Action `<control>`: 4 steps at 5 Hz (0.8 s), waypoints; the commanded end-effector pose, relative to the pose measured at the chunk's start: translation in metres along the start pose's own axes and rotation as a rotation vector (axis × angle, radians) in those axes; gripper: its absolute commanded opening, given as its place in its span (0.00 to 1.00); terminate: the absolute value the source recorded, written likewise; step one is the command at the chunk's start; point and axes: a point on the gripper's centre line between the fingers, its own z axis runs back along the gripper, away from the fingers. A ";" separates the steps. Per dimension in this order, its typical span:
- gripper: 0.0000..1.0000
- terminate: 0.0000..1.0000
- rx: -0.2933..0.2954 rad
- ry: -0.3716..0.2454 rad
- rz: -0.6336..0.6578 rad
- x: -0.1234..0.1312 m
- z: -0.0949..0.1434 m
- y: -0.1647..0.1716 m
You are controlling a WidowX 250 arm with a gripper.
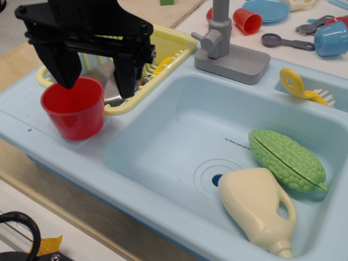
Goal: Put cup from anywhere into sink
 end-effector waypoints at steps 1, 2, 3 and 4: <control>1.00 0.00 -0.015 0.022 0.025 0.002 -0.016 0.010; 1.00 0.00 -0.034 0.054 0.026 0.003 -0.032 0.011; 1.00 0.00 -0.051 0.097 0.046 -0.003 -0.044 0.008; 0.00 0.00 -0.041 0.116 0.041 0.000 -0.044 0.007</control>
